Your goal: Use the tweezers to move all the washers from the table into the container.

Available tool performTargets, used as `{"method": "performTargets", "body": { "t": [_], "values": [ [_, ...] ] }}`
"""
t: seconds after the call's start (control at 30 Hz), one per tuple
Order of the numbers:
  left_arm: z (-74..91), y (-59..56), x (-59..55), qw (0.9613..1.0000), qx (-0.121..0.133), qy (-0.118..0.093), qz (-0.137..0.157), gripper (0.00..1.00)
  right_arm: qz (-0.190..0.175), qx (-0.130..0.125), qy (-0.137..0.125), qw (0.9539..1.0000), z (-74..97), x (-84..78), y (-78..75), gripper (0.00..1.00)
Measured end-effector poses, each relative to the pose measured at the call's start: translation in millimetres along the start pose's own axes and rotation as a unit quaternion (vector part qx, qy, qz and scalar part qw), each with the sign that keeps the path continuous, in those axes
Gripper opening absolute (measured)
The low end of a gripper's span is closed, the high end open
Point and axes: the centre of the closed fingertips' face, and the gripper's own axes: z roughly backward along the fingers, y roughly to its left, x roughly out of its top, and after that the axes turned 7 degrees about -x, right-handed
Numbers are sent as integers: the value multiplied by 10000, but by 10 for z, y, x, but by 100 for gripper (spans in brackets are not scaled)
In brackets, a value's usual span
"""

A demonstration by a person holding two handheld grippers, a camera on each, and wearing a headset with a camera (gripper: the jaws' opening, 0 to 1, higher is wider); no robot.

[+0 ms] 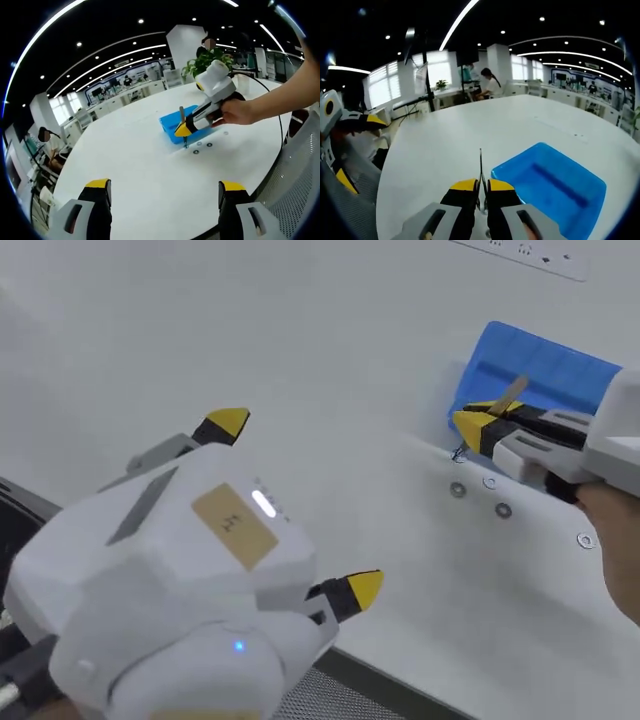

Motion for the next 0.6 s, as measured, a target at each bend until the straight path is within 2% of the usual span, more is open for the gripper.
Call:
{"method": "performTargets", "body": {
  "t": [0.17,0.37,0.6],
  "values": [
    [-5,7,-13,10000,2,39,-15,90,87,-2,64,9999,-23,-19,2,4],
    [-8,9,-25,10000,-2,70,-33,90,107,-8,-1,9999,-27,-9,8,3],
    [-7,17,-31,10000,20,79,-30,89,172,73,158,9997,-10,-21,30,2]
  ]
}}
